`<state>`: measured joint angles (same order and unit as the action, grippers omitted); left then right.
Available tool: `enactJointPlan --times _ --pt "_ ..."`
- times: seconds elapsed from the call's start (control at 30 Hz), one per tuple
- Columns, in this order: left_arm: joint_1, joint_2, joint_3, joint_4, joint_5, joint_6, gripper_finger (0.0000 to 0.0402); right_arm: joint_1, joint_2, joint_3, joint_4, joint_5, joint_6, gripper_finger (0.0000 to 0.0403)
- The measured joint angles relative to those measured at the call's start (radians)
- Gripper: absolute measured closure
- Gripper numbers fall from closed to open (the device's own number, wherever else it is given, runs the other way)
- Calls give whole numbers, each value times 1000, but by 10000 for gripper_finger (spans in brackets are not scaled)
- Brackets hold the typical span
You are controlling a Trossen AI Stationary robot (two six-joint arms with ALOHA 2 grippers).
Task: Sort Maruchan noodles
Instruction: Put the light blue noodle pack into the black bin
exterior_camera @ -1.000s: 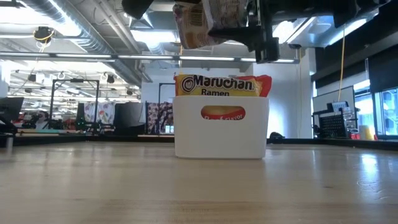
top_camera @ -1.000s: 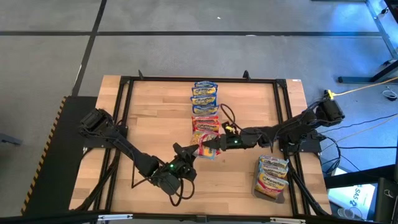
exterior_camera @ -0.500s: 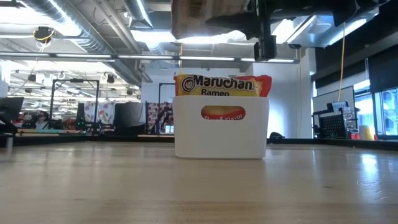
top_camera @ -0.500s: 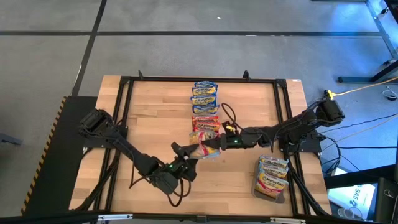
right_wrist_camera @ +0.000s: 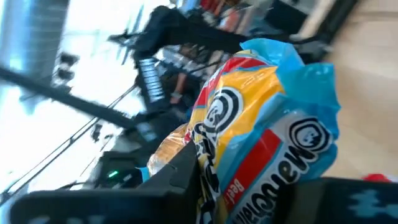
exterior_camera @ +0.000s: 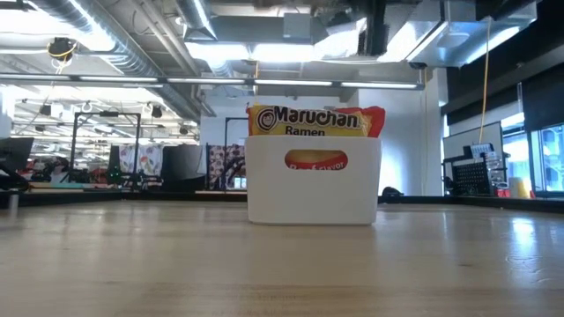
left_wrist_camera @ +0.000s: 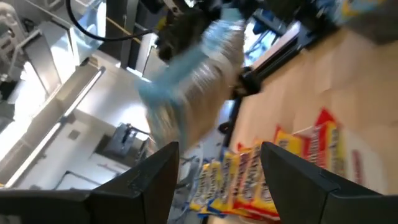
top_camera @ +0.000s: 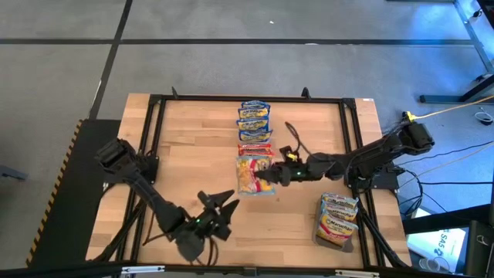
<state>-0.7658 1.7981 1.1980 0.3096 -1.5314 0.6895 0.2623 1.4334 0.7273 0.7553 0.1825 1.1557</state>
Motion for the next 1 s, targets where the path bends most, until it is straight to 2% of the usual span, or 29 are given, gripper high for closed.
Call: enactJointPlan --times 0.1,0.2,0.37,0.47,0.6,0.77,0.87,1.0 --pt "-42 0 0 0 4 -86 180 0 -47 0 -1 -85 -64 322" --pt "-79 0 0 -1 41 -251 180 11 -91 0 -2 -217 -156 324" --pt "-119 0 0 -2 217 -523 180 82 -125 0 -11 -413 -373 324" --pt "-129 0 0 -2 340 -630 180 149 -125 0 -78 -464 -505 324" --pt "-132 0 0 -2 531 -745 180 220 -124 -1 -246 -453 -607 326" --pt "-125 0 0 -2 735 -834 180 299 -124 -1 -447 -353 -647 326" --pt "-124 0 0 -3 785 -871 180 345 -123 30 -635 -301 -653 326" --pt "-124 0 0 -2 790 -884 180 425 -122 156 -981 -200 -653 326"
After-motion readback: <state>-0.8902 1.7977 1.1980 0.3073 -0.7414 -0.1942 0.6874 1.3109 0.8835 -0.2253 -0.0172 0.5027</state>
